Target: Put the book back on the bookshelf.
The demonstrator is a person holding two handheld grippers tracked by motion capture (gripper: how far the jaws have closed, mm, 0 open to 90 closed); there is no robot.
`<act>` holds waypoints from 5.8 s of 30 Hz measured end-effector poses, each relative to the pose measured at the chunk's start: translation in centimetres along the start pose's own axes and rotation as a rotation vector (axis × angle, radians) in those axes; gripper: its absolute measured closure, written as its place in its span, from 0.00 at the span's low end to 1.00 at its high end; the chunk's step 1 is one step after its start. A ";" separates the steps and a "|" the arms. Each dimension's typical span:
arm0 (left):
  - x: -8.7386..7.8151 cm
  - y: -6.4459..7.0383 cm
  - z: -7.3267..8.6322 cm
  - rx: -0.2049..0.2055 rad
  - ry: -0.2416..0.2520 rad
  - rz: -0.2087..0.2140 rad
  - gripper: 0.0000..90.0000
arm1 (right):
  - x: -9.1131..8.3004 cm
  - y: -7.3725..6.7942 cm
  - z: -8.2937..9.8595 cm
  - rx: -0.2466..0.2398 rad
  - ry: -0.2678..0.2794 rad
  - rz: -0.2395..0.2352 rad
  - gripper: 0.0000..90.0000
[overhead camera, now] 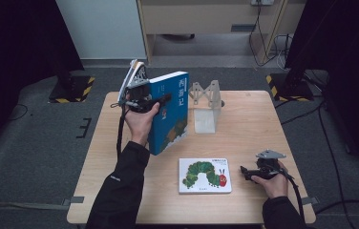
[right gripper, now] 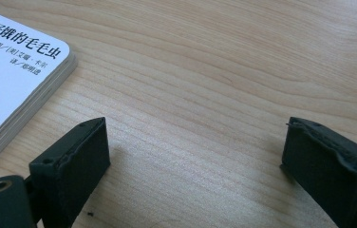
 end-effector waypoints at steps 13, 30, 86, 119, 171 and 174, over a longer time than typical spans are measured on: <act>3.6 -1.3 0.0 -0.008 0.035 -0.044 0.67 | 0.1 0.0 0.0 0.002 -0.001 -0.003 0.07; 7.7 -2.4 1.3 0.029 0.077 -0.106 0.67 | 0.1 0.0 0.0 0.003 0.000 -0.005 0.07; 3.4 -1.8 7.4 0.144 0.136 -0.132 0.63 | 0.2 -0.3 -0.1 0.003 -0.007 -0.005 0.04; 2.9 -1.2 8.1 0.183 0.111 -0.139 0.58 | 0.3 -0.3 -0.2 0.006 -0.009 -0.005 0.04; 7.7 0.8 10.3 0.082 0.035 -0.116 0.62 | 0.3 -0.3 -0.2 0.001 -0.011 -0.006 0.03; 8.2 1.2 10.3 0.079 0.040 -0.110 0.61 | 0.3 -0.3 -0.2 0.000 -0.011 -0.006 0.03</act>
Point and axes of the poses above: each handheld gripper's, and its own axes: x roughly forward along the jaws, z roughly out of its underside, y roughly to its right, the point moved 5 cm from there along x, roughly forward along the jaws, and after that the axes turned 15 degrees about -x, right-handed, at the moved point
